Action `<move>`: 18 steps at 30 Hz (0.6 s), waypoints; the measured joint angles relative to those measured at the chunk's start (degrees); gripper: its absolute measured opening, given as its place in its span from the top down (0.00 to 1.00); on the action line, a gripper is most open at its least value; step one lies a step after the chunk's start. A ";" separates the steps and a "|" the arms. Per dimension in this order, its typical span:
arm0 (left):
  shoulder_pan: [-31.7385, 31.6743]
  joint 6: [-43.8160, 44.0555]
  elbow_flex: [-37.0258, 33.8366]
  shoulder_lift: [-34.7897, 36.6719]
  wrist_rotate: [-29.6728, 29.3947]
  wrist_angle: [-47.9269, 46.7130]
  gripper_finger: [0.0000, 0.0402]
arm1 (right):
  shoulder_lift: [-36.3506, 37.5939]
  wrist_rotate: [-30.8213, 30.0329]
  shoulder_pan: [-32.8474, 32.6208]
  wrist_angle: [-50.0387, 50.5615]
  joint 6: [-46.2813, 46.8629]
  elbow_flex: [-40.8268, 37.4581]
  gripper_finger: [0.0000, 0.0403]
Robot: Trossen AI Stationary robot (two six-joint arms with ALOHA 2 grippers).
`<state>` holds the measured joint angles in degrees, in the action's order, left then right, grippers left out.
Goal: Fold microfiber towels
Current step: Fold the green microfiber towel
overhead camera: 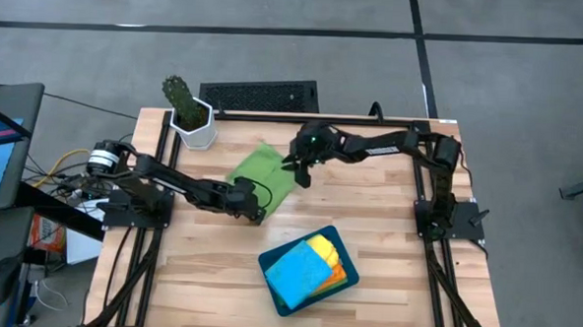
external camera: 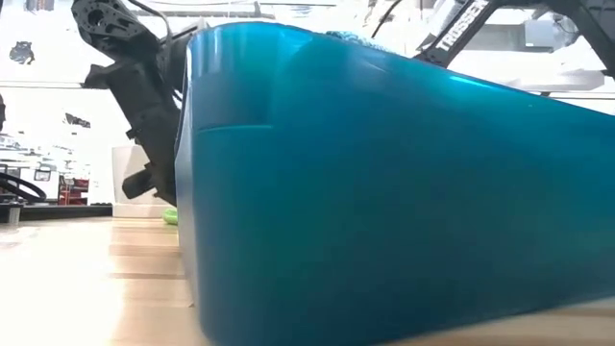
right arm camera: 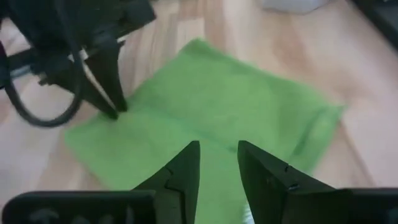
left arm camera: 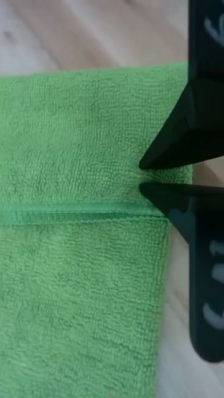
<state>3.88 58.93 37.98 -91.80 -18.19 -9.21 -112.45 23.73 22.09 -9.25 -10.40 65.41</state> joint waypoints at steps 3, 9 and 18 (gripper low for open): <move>-0.37 -3.56 -0.13 1.53 2.69 -0.70 0.90 | 0.53 -1.79 0.33 -2.03 -0.37 -0.14 0.67; -0.35 -7.44 1.71 6.62 1.12 -0.80 0.90 | -1.48 -4.58 0.83 -4.30 0.15 1.49 0.67; -1.27 -5.06 1.69 12.90 -0.43 -11.55 0.83 | -2.51 -4.40 0.32 -0.19 -0.52 6.66 0.67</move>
<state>2.61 53.87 39.67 -78.90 -18.62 -20.77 -114.96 19.33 22.41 -9.44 -10.92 72.06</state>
